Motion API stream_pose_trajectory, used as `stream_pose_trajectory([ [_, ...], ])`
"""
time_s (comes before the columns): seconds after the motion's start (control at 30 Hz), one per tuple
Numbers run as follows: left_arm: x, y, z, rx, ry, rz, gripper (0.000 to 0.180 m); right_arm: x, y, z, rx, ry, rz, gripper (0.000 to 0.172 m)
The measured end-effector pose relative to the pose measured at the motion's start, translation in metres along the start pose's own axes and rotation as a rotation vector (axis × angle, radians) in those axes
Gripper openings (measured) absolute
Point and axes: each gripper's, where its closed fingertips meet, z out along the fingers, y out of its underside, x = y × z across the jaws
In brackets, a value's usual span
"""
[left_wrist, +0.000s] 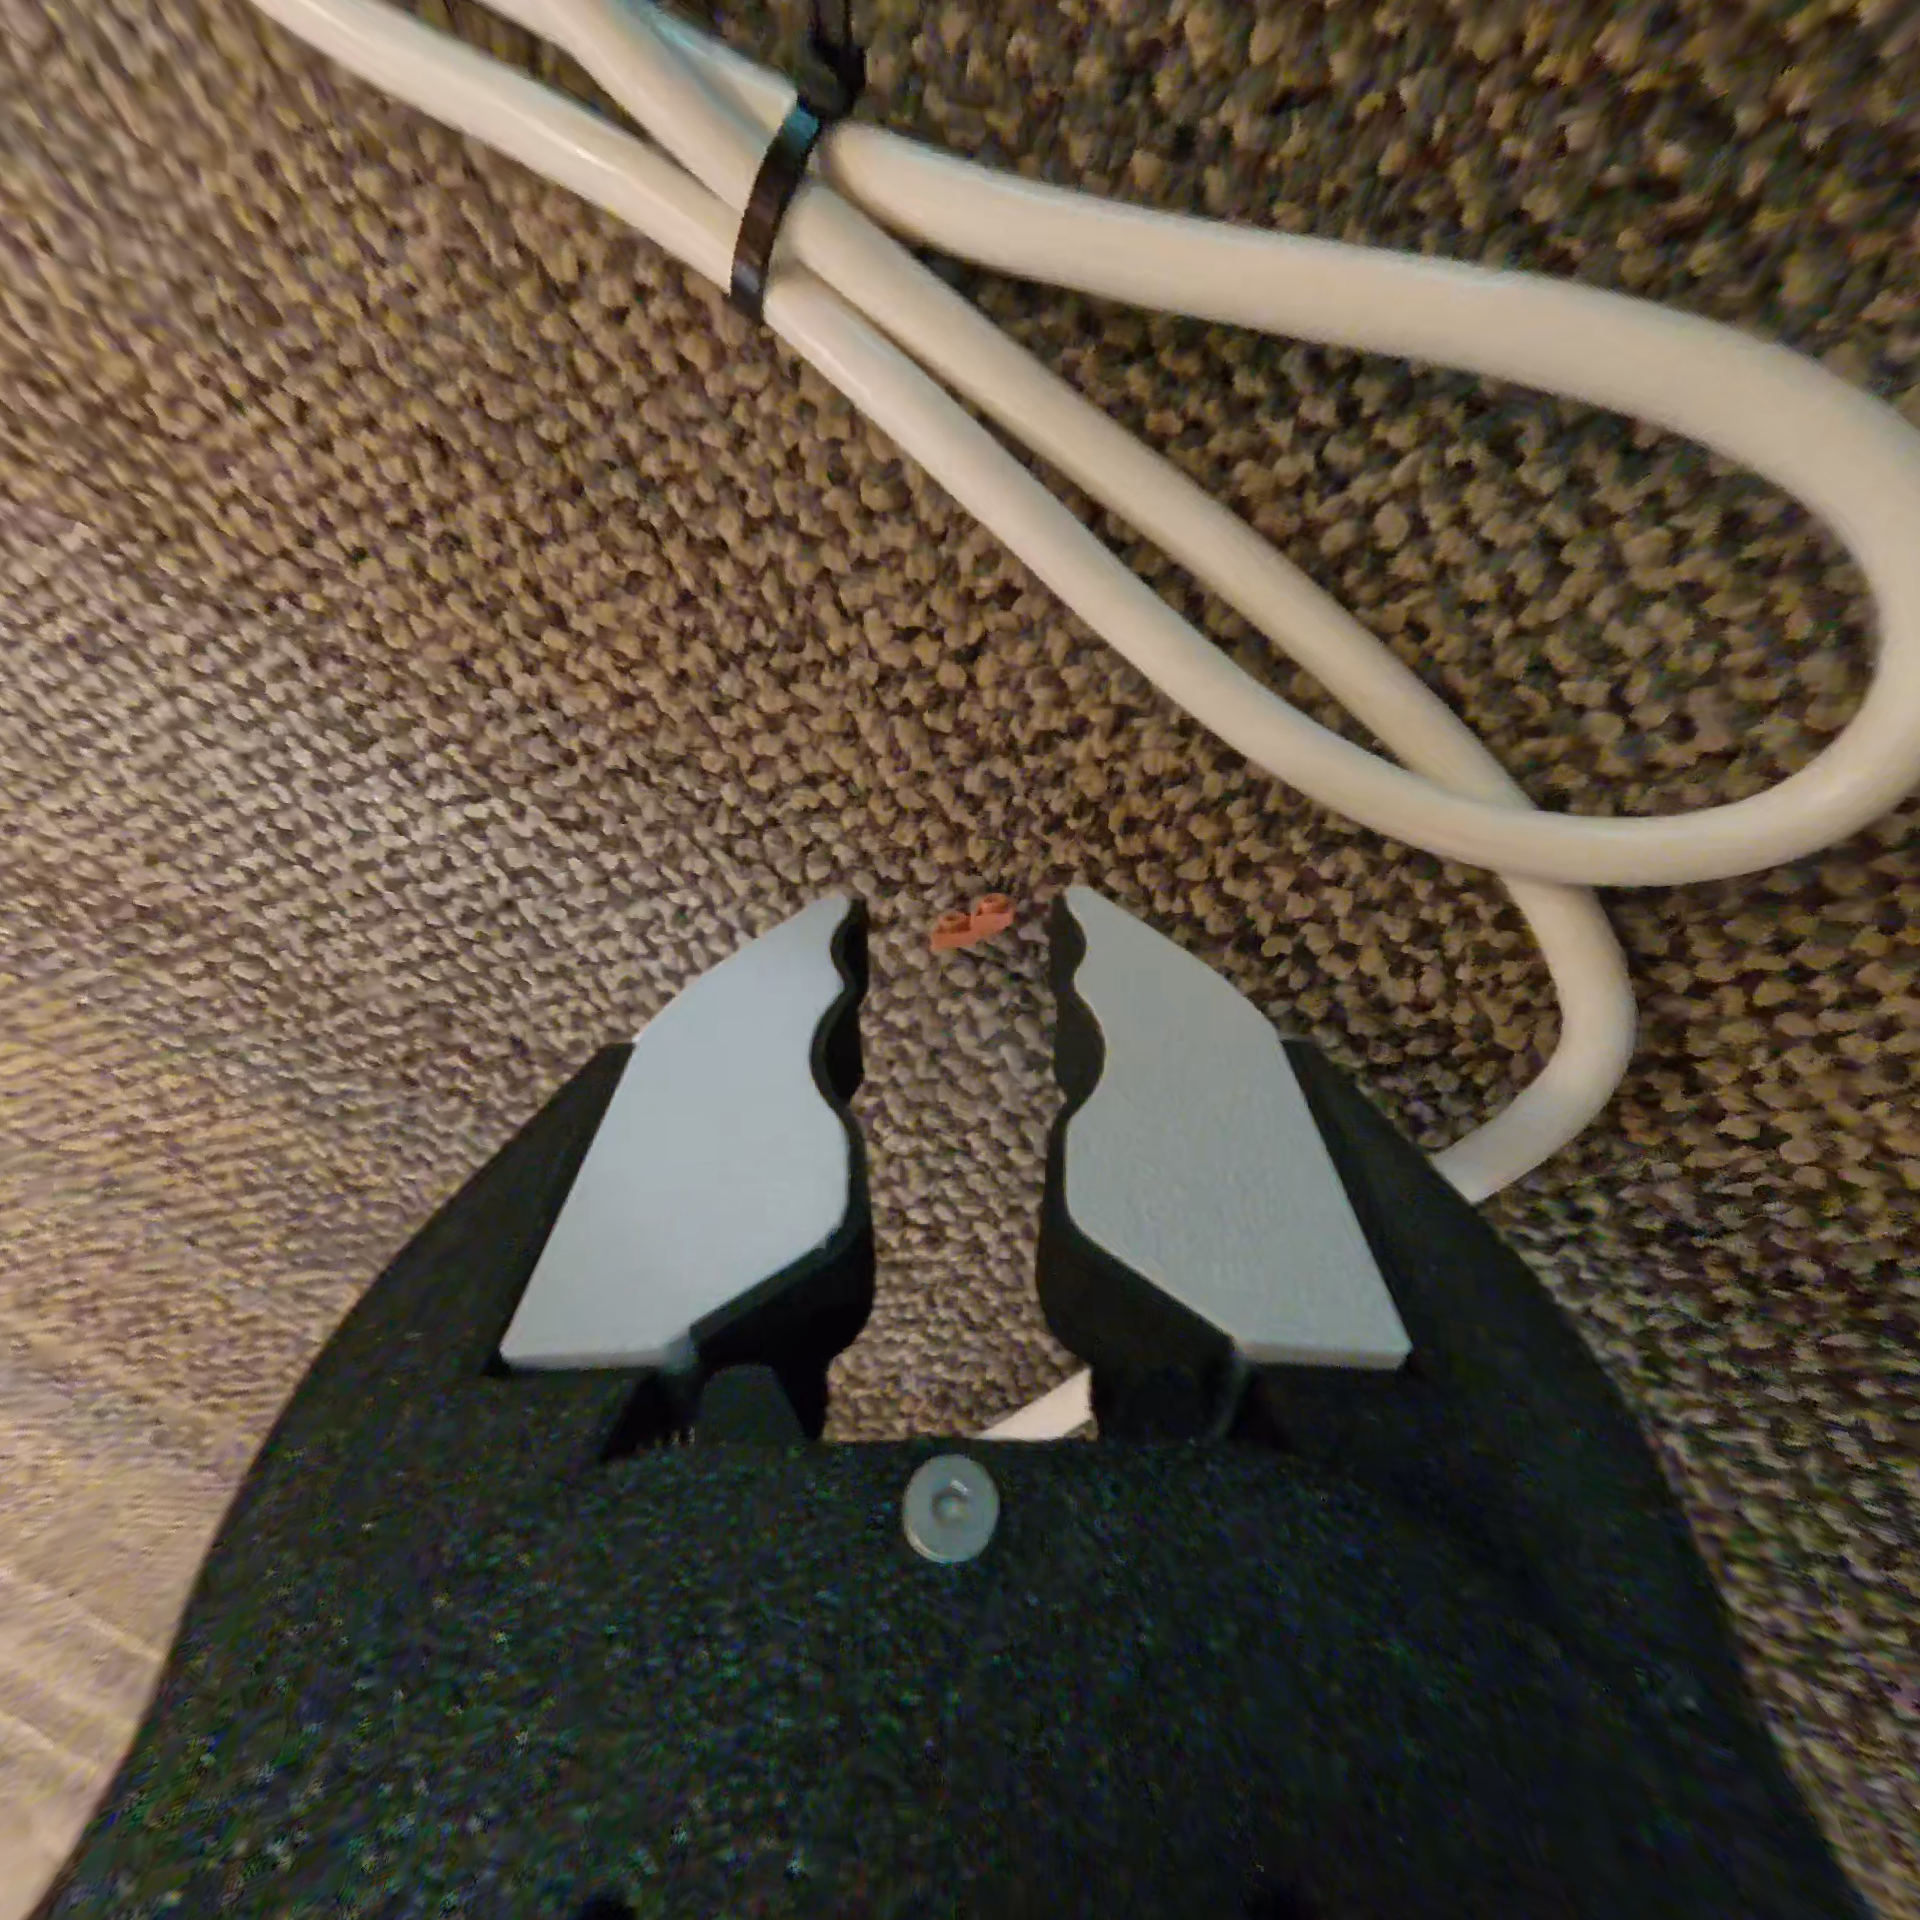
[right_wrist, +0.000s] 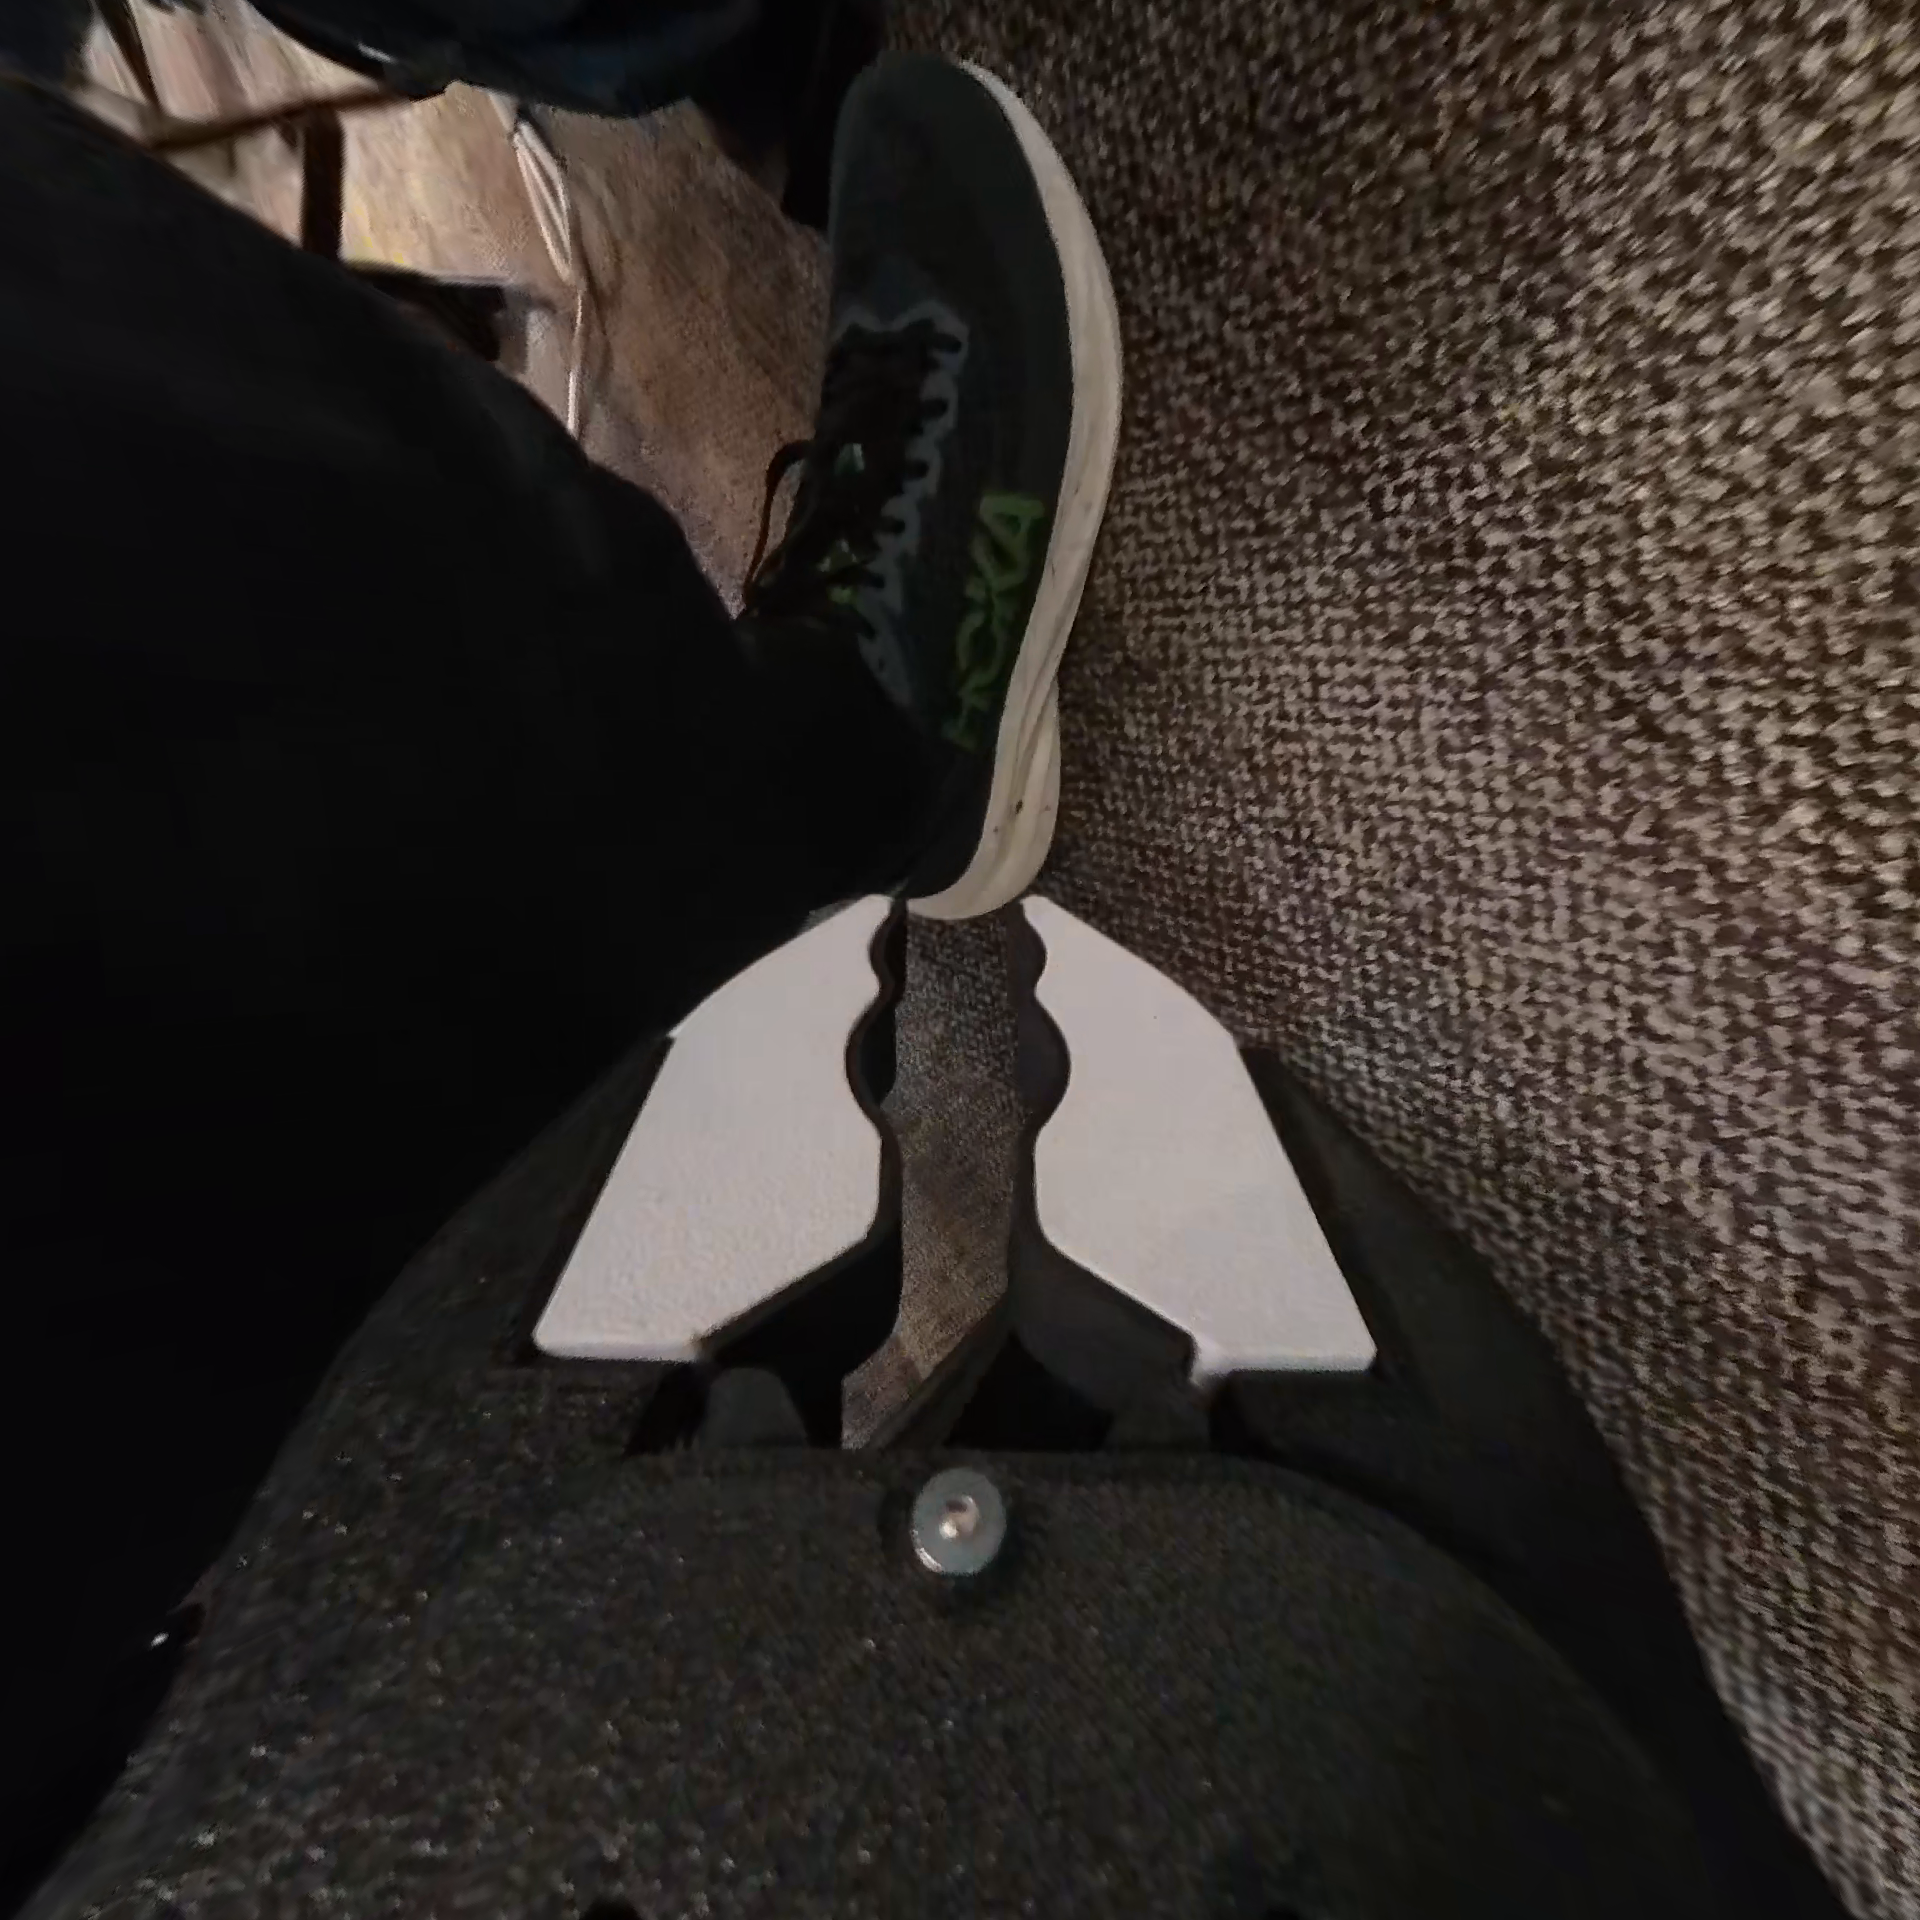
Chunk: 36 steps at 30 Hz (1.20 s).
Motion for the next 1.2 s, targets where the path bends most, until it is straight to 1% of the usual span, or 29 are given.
stream_pose_trajectory([
  [0.1, 0.000, 0.009, 0.006, -0.041, 0.018, -0.031, 0.034, -0.008, 0.003, 0.005, -0.019, -0.015, 0.004, 0.018],
  [0.27, -0.001, 0.007, 0.007, -0.016, 0.042, -0.070, 0.033, -0.017, -0.005, 0.011, -0.027, -0.040, -0.011, 0.018],
  [0.37, 0.008, 0.007, 0.008, -0.020, 0.114, -0.107, 0.016, -0.020, -0.009, 0.015, -0.028, -0.054, -0.012, 0.017],
  [0.43, 0.007, 0.007, 0.008, -0.018, 0.111, -0.130, 0.015, -0.022, -0.008, 0.017, -0.031, -0.063, -0.007, 0.017],
  [0.53, 0.008, 0.008, 0.006, -0.018, 0.120, -0.204, 0.015, -0.024, -0.004, 0.017, -0.035, -0.072, 0.000, 0.017],
  [0.6, 0.019, 0.005, -0.002, 0.017, 0.154, -0.251, 0.014, -0.025, -0.003, 0.015, -0.027, -0.073, 0.009, 0.017],
  [0.67, 0.051, -0.010, -0.023, 0.120, 0.271, -0.325, 0.014, -0.026, -0.003, 0.012, 0.001, -0.072, 0.022, 0.017],
  [0.73, 0.094, -0.030, -0.061, 0.276, 0.449, -0.372, 0.014, -0.027, -0.006, 0.010, 0.042, -0.076, 0.037, 0.016],
  [0.77, 0.120, -0.044, -0.090, 0.389, 0.591, -0.397, 0.014, -0.029, -0.008, 0.009, 0.066, -0.081, 0.041, 0.016],
  [0.8, 0.148, -0.057, -0.125, 0.502, 0.755, -0.435, 0.014, -0.032, -0.011, 0.007, 0.090, -0.088, 0.040, 0.016],
  [0.87, 0.201, -0.076, -0.201, 0.654, 1.120, -0.543, 0.013, -0.039, -0.016, 0.003, 0.136, -0.106, 0.030, 0.016],
  [0.9, 0.226, -0.082, -0.233, 0.701, 1.262, -0.577, 0.003, -0.042, -0.019, 0.000, 0.161, -0.117, 0.023, 0.015],
  [0.93, 0.257, -0.086, -0.262, 0.648, 1.417, -0.584, 0.003, -0.045, -0.021, -0.003, 0.185, -0.125, 0.020, 0.015],
  [0.97, 0.282, -0.093, -0.298, 0.664, 1.544, -0.573, 0.003, -0.049, -0.024, -0.008, 0.208, -0.133, 0.019, 0.015],
  [1.0, 0.305, -0.102, -0.329, 0.684, 1.612, -0.568, 0.003, -0.053, -0.026, -0.015, 0.232, -0.142, 0.018, 0.015],
  [1.07, 0.350, -0.113, -0.386, 0.680, 1.705, -0.503, 0.003, -0.062, -0.030, -0.030, 0.267, -0.163, 0.001, 0.014],
  [1.13, 0.383, -0.119, -0.432, 0.727, 1.735, -0.502, 0.003, -0.071, -0.028, -0.045, 0.264, -0.182, -0.050, 0.014],
  [1.2, 0.412, -0.121, -0.475, 0.773, 1.718, -0.484, 0.003, -0.078, -0.024, -0.060, 0.244, -0.184, -0.105, 0.013],
])
